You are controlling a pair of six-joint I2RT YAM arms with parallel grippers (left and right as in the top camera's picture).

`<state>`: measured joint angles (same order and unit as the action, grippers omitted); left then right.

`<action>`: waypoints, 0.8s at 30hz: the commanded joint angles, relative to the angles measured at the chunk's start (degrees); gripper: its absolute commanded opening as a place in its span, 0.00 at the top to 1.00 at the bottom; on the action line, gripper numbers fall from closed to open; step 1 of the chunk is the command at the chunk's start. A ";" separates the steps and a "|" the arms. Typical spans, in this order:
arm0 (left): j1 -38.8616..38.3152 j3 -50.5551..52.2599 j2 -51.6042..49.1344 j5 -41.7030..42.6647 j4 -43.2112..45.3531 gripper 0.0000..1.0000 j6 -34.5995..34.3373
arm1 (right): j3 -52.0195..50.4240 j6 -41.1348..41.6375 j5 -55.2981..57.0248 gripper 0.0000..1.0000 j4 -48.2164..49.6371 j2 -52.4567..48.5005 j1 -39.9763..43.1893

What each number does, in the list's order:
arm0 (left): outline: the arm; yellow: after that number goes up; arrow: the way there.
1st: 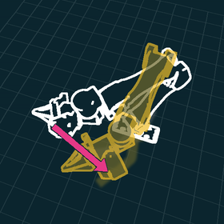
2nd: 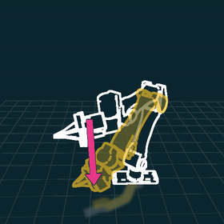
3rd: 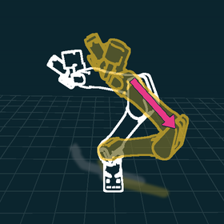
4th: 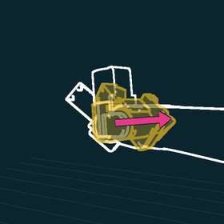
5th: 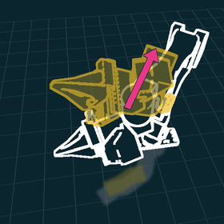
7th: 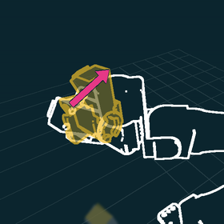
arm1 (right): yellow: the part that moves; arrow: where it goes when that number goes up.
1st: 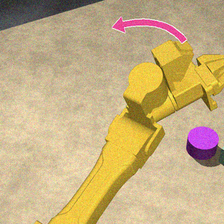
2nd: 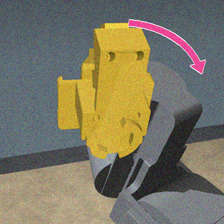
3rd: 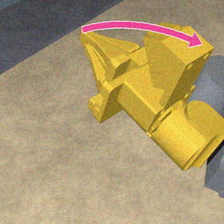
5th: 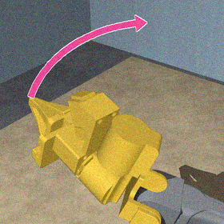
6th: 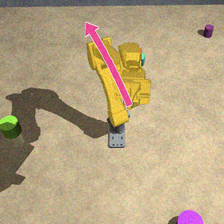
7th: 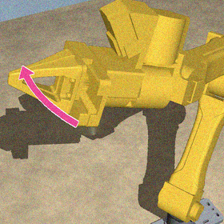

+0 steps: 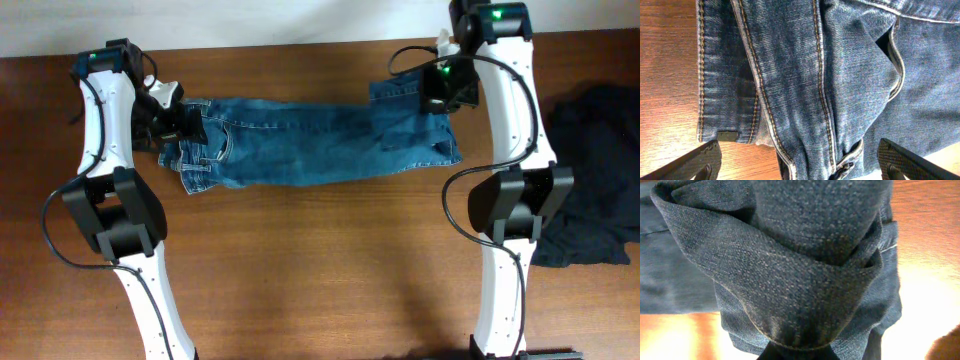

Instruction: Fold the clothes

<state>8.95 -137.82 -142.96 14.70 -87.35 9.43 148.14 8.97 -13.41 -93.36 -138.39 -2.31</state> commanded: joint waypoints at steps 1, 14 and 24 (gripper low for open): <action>-0.17 0.33 0.42 0.04 0.11 0.01 0.74 | 0.04 -0.35 -4.11 0.96 1.29 1.73 -3.45; -0.17 0.33 0.42 0.04 -0.33 0.01 0.74 | -3.10 0.57 -3.96 0.91 5.73 -1.88 -8.59; -0.17 0.33 0.42 0.04 -0.33 0.01 0.74 | -7.85 0.98 -2.67 0.55 9.81 -1.79 -9.31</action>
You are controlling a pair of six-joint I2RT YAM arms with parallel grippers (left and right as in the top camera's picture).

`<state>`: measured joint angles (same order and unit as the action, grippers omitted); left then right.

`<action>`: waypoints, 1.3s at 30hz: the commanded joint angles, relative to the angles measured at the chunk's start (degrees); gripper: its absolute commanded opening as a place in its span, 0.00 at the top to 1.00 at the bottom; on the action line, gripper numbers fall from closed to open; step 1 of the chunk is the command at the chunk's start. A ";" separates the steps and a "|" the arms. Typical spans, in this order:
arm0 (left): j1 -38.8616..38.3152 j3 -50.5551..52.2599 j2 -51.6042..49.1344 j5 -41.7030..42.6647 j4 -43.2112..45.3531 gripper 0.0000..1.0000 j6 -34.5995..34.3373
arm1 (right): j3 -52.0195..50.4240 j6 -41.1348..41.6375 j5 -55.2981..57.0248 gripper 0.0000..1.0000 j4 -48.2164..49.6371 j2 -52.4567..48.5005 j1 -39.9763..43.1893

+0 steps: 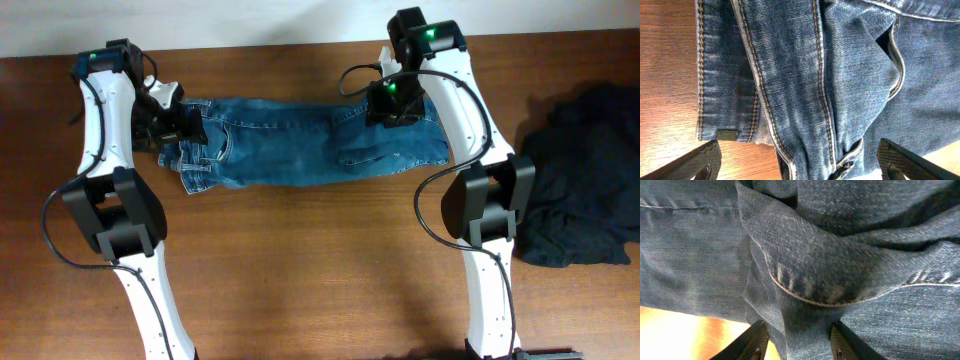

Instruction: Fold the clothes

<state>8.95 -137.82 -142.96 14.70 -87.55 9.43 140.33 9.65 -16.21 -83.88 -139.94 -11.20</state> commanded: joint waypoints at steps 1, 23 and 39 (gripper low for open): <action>-0.17 0.33 0.42 0.04 -0.13 0.01 0.74 | 0.28 0.31 1.05 0.55 0.26 -0.24 -0.39; -0.17 0.33 0.42 0.02 0.31 0.01 0.76 | 6.84 0.26 3.17 0.70 0.28 -0.15 0.04; -0.17 0.33 0.42 0.04 0.28 0.01 0.74 | -20.55 0.31 -4.11 0.75 17.68 -0.39 -0.09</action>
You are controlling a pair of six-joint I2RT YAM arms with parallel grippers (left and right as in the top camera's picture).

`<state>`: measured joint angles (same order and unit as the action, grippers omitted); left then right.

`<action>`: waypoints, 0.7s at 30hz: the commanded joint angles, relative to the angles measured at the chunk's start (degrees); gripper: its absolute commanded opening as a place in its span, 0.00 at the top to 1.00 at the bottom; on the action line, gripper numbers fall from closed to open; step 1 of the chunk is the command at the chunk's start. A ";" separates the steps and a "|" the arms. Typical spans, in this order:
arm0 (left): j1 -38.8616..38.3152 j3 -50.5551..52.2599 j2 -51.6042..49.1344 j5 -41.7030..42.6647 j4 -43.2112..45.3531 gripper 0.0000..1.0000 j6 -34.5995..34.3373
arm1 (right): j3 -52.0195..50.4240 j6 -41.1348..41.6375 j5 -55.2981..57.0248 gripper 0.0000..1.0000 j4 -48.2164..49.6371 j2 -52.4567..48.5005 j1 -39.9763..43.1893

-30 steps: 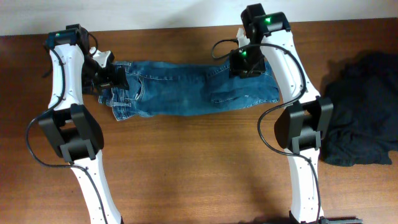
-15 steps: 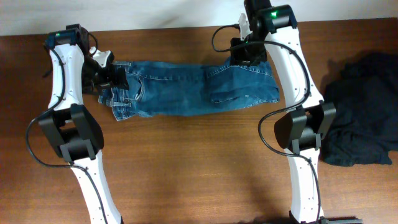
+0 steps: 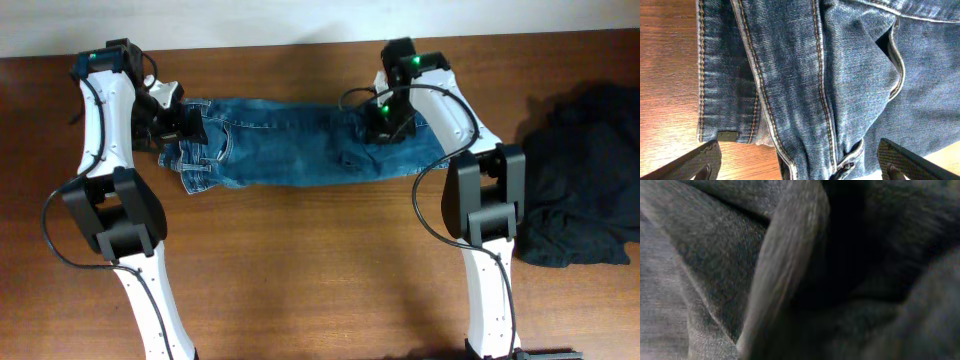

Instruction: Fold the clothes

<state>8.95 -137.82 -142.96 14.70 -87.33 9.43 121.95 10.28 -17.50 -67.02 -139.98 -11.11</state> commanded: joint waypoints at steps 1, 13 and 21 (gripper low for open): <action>-0.17 0.33 0.42 0.04 0.04 0.01 0.74 | -2.16 -0.33 -2.82 0.75 0.85 -0.35 -0.15; -0.17 0.33 0.42 0.02 -0.17 0.01 0.76 | 11.30 -0.33 -2.91 0.65 -4.74 3.96 1.75; -0.17 0.33 0.42 0.04 0.09 0.01 0.74 | 1.75 -0.33 -2.93 0.61 0.02 2.67 1.16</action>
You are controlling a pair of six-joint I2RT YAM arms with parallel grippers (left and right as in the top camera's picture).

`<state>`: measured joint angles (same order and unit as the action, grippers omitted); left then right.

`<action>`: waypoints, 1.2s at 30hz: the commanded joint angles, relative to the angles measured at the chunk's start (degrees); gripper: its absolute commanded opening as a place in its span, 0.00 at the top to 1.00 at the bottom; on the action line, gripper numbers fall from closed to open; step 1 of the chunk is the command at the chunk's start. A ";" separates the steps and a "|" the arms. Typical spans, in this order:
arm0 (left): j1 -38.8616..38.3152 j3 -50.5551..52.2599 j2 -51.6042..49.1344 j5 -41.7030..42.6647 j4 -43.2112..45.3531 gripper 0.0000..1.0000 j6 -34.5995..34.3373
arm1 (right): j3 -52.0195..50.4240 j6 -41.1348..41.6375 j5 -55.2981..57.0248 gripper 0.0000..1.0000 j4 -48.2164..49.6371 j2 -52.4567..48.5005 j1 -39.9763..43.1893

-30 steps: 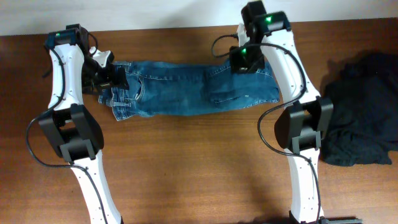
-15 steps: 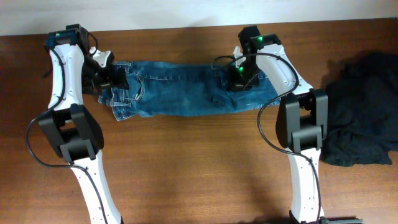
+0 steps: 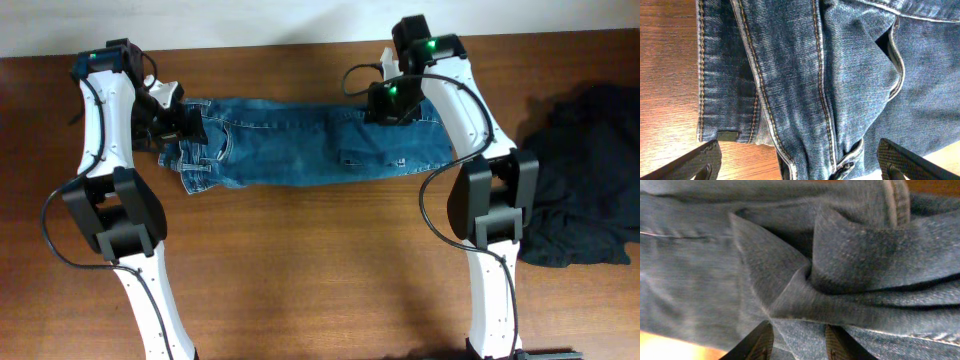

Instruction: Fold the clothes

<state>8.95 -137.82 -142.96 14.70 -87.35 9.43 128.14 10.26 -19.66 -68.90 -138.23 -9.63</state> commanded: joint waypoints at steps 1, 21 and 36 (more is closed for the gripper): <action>-0.17 0.33 0.42 0.04 0.15 0.01 0.74 | -6.80 -0.28 -0.76 0.61 3.65 0.92 -0.57; -0.17 0.33 0.42 0.02 1.01 0.01 0.74 | 6.08 0.52 5.75 0.12 -1.75 9.75 -2.08; 2.91 0.90 0.42 -10.99 1.81 0.01 -6.75 | 15.80 3.56 11.34 0.01 -18.82 10.36 6.91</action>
<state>9.82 -137.82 -142.96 6.74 -86.37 4.80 144.44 13.30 -9.47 -86.54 -127.70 -4.27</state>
